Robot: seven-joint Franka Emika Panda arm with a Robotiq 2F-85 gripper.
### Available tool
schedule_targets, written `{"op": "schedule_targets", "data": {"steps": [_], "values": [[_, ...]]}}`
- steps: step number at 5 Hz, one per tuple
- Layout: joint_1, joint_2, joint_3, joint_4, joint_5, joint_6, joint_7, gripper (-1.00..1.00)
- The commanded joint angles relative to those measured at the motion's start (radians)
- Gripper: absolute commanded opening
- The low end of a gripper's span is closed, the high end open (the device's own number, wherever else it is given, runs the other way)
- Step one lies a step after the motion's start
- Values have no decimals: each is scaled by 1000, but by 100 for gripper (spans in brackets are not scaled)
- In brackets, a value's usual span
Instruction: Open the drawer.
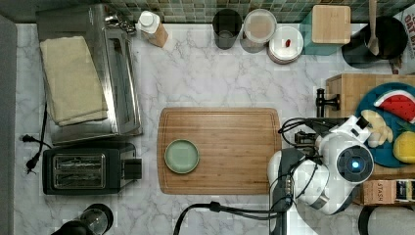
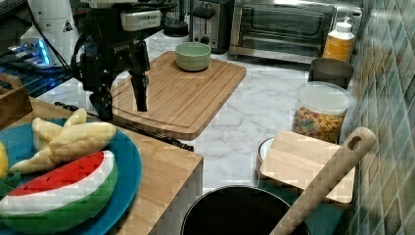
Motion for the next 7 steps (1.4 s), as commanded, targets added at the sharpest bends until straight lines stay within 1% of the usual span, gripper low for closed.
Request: {"op": "schedule_targets", "data": {"steps": [1,2,3,4,5,6,7], "values": [[12,51,5,13,5,-4,15,100],[4,94,-6,28,-22,48,-10,100],[-23,127,18,38,22,89,-77,100],[-17,127,22,34,27,86,-51,100],[6,105,19,19,18,73,-9,100],[-2,101,67,49,66,-31,-48,100],[10,82,117,16,117,-31,-33,100]]}}
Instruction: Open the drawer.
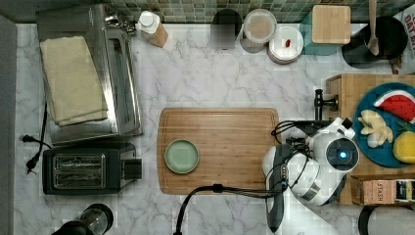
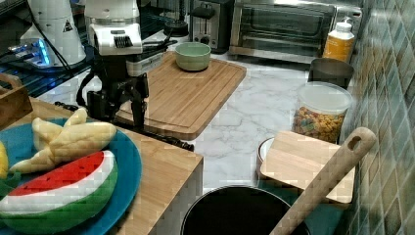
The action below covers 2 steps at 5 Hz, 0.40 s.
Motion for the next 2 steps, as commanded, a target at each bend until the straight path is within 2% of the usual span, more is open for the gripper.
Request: {"op": "schedule_targets", "data": {"steps": [1,2], "values": [[86,-80,118,-50,95,-10,68,100],[144,-133,120,-131,49,36,168,100]]}}
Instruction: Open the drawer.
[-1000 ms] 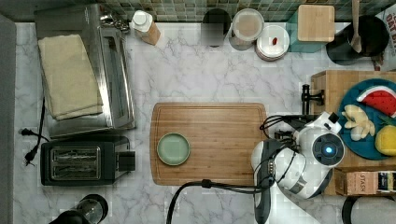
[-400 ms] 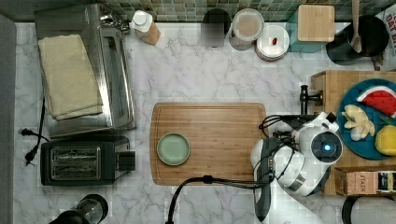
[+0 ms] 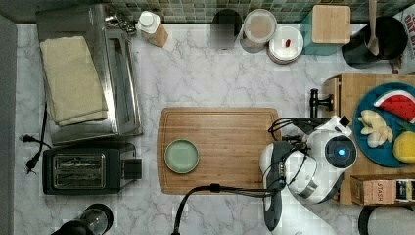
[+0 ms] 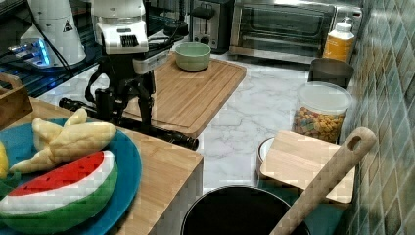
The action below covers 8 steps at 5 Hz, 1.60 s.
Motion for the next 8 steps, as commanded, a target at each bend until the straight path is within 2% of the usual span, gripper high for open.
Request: {"op": "schedule_targets", "data": {"steps": [1,2,3,4,6,7,8], "values": [[201,-157,91,-163,-37,50,268,100],[181,-153,153,-179,64,66,129,100],[204,-175,164,-195,65,41,137,100],[234,-205,164,-196,59,-20,170,100],[295,-206,212,-194,94,-27,349,100],[318,-199,232,-179,76,-37,455,100],[329,-215,243,-183,85,-57,476,100]]}}
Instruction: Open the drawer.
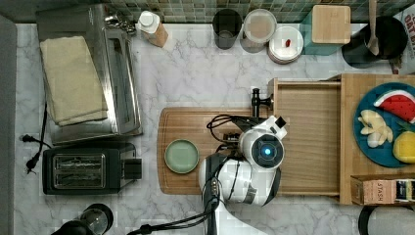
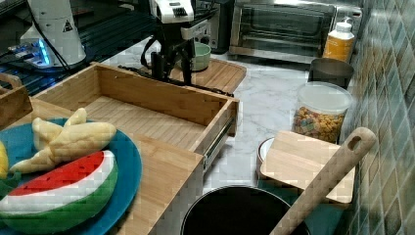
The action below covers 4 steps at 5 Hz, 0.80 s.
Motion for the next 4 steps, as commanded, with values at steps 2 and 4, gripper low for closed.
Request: {"op": "schedule_targets", "data": {"steps": [2,4], "values": [[146,-133,141,-45,75,-47,148,100],[144,-133,143,-45,75,-47,148,100]]}}
